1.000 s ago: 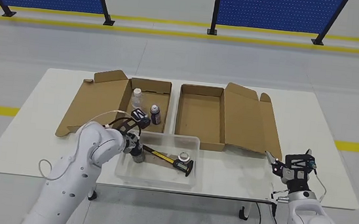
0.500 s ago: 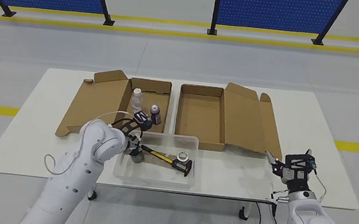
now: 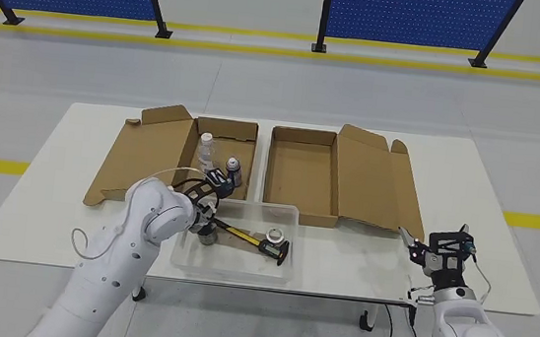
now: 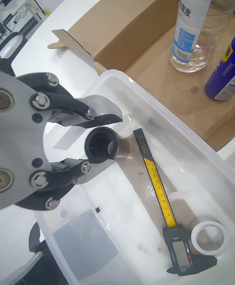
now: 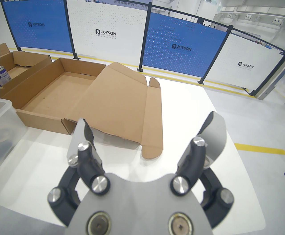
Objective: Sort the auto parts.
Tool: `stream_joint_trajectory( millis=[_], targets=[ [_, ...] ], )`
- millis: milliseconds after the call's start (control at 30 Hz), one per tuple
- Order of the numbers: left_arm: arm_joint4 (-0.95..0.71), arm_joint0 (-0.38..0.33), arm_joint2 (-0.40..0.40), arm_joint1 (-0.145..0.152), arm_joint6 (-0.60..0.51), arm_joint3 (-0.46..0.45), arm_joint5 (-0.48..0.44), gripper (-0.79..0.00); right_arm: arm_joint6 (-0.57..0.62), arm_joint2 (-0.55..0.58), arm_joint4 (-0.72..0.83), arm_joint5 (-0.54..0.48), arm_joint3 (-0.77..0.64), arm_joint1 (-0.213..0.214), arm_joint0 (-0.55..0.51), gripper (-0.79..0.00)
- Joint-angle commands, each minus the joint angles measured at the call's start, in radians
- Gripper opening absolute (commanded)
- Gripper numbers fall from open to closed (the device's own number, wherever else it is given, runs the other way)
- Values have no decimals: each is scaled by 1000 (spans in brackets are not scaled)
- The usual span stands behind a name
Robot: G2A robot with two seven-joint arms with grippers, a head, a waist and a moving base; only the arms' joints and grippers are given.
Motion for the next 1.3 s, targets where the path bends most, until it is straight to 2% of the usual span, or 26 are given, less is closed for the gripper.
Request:
stream_joint_trajectory(
  millis=[0, 267, 733, 1267],
  targets=[
    [-8, 1, -5, 2, -2, -12, -2, -468, 0, 0, 0, 0, 0, 0, 0, 0],
    [-4, 4, -30, 15, -36, -32, -15, -477, 0, 0, 0, 0, 0, 0, 0, 0],
    [3, -18, 25, 18, -51, 9, -28, -483, 0, 0, 0, 0, 0, 0, 0, 0],
    [-92, -36, 62, 19, -59, 15, -37, -474, 0, 0, 0, 0, 0, 0, 0, 0]
  ],
)
